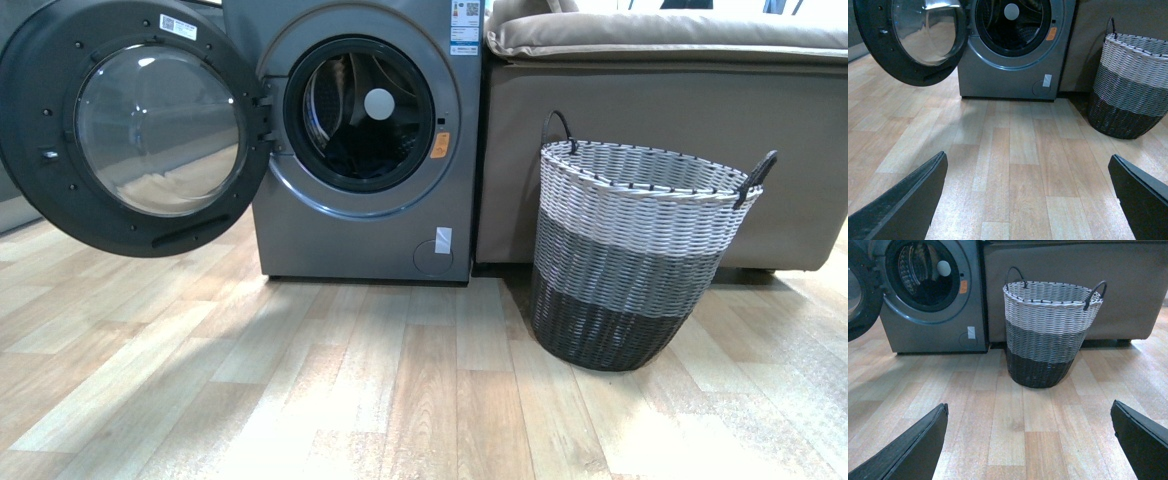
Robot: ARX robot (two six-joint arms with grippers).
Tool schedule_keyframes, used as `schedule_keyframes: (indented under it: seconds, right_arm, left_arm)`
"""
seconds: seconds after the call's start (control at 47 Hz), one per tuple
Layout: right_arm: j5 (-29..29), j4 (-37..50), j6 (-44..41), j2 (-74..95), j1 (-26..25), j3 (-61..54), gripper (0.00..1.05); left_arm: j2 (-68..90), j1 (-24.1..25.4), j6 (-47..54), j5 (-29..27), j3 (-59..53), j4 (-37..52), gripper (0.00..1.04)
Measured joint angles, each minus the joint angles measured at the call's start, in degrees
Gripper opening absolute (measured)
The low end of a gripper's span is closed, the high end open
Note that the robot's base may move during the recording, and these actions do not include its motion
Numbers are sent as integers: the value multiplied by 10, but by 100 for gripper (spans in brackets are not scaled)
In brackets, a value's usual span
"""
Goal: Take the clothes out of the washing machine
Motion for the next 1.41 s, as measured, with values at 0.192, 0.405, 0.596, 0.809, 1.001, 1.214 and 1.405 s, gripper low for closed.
schedule_keyframes:
  seconds: [0.192, 0.405, 0.596, 0.809, 1.001, 1.214, 1.405]
  right_arm:
    - [0, 0, 0, 0, 0, 0, 97]
    - [0, 0, 0, 0, 0, 0, 97]
    - [0, 0, 0, 0, 0, 0, 97]
    - [0, 0, 0, 0, 0, 0, 97]
    - [0, 0, 0, 0, 0, 0, 97]
    - [0, 0, 0, 0, 0, 0, 97]
    - [0, 0, 0, 0, 0, 0, 97]
  left_arm:
    - [0, 0, 0, 0, 0, 0, 98]
    - [0, 0, 0, 0, 0, 0, 98]
    - [0, 0, 0, 0, 0, 0, 98]
    - [0, 0, 0, 0, 0, 0, 98]
    - [0, 0, 0, 0, 0, 0, 98]
    - [0, 0, 0, 0, 0, 0, 98]
    - [0, 0, 0, 0, 0, 0, 98]
